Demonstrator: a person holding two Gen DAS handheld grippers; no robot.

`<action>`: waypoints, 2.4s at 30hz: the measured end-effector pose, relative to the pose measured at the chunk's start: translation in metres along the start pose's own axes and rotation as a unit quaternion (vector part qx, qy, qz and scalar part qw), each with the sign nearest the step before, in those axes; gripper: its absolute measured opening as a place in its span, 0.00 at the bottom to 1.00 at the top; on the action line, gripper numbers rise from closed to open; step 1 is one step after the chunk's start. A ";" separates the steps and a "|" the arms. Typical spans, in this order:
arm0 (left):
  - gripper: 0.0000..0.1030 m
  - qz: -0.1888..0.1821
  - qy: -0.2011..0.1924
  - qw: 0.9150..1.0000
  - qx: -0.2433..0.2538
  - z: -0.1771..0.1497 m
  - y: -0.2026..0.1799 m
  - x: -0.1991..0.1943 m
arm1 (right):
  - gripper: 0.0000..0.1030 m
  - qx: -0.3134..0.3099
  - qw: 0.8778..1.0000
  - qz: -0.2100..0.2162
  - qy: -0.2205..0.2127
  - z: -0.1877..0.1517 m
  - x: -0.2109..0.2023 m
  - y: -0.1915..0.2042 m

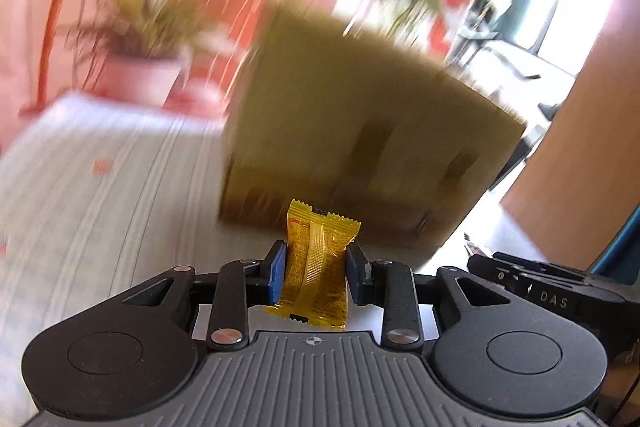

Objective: Organize snacks

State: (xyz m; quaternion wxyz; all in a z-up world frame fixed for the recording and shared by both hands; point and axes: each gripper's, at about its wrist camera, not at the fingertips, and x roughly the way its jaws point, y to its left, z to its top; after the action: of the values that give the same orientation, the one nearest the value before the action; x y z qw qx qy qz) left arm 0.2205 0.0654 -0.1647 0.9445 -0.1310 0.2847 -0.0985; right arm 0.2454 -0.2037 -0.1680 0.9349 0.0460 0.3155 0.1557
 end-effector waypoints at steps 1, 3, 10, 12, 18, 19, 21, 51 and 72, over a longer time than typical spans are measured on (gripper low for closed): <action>0.32 -0.005 -0.014 1.000 0.008 0.011 -0.006 -0.004 | 0.44 -0.003 1.000 0.006 -0.017 0.009 -0.008 0.002; 0.32 -0.016 -0.041 0.999 0.023 0.035 -0.017 -0.011 | 0.44 -0.012 0.998 0.023 -0.055 0.028 -0.025 0.005; 0.32 -0.033 -0.106 0.992 0.056 0.113 -0.052 -0.004 | 0.44 -0.054 0.987 0.044 -0.148 0.097 -0.038 0.016; 0.32 -0.027 -0.103 0.993 0.059 0.131 -0.060 0.009 | 0.44 -0.061 0.984 0.038 -0.161 0.120 -0.030 0.017; 0.33 0.010 -0.079 0.993 0.085 0.161 -0.068 0.055 | 0.44 -0.060 0.988 0.023 -0.142 0.173 0.014 0.019; 0.33 0.012 -0.072 0.993 0.091 0.163 -0.067 0.063 | 0.45 -0.058 0.989 0.017 -0.137 0.179 0.022 0.016; 0.40 0.018 -0.049 0.994 0.101 0.165 -0.065 0.075 | 0.46 -0.061 0.991 0.006 -0.122 0.182 0.037 0.012; 0.92 0.111 -0.133 0.974 0.143 0.142 -0.095 -0.073 | 1.00 -0.022 0.988 -0.034 -0.152 0.148 -0.078 0.024; 0.92 0.142 -0.184 0.960 0.154 0.104 -0.142 -0.218 | 1.00 -0.023 0.984 -0.021 -0.173 0.121 -0.226 0.072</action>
State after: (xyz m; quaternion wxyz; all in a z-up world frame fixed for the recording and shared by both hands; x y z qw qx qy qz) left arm 0.0845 0.0072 0.0734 0.9936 0.0417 0.1035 0.0199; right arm 0.1299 -0.2062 0.0722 0.9792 0.0444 0.1464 0.1332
